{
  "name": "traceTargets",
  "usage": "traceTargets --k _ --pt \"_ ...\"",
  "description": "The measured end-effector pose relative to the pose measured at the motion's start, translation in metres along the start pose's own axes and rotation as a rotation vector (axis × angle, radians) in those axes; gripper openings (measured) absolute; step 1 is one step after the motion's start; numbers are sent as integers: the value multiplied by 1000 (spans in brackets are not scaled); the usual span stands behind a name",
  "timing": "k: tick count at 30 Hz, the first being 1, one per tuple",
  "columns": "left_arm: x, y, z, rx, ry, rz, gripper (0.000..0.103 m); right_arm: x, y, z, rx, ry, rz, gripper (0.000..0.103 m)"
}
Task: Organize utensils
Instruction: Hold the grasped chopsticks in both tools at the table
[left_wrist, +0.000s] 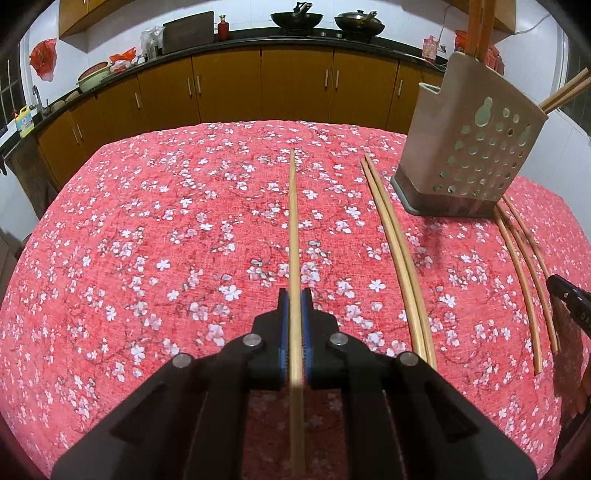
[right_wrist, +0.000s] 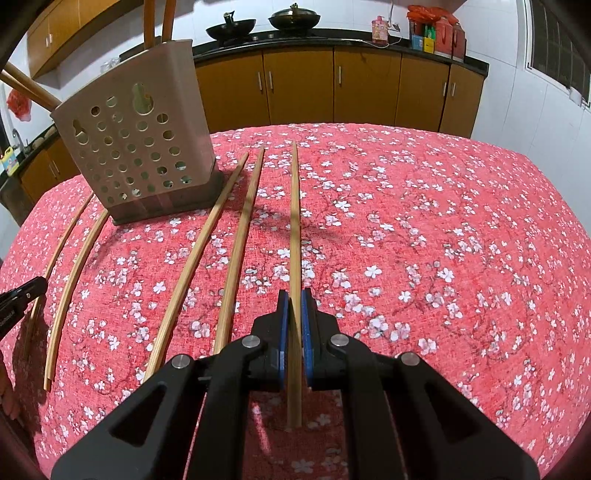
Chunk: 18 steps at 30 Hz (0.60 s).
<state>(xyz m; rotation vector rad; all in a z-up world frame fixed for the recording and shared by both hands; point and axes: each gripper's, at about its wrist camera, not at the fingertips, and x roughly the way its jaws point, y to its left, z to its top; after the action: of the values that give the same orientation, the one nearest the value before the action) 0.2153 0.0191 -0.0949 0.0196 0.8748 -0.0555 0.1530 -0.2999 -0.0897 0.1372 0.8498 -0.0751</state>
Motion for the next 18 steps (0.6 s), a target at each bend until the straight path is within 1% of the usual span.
traceTargets --k 18 --pt "-4 -7 -6 10 3 19 8 -5 -4 -4 2 0 4 8"
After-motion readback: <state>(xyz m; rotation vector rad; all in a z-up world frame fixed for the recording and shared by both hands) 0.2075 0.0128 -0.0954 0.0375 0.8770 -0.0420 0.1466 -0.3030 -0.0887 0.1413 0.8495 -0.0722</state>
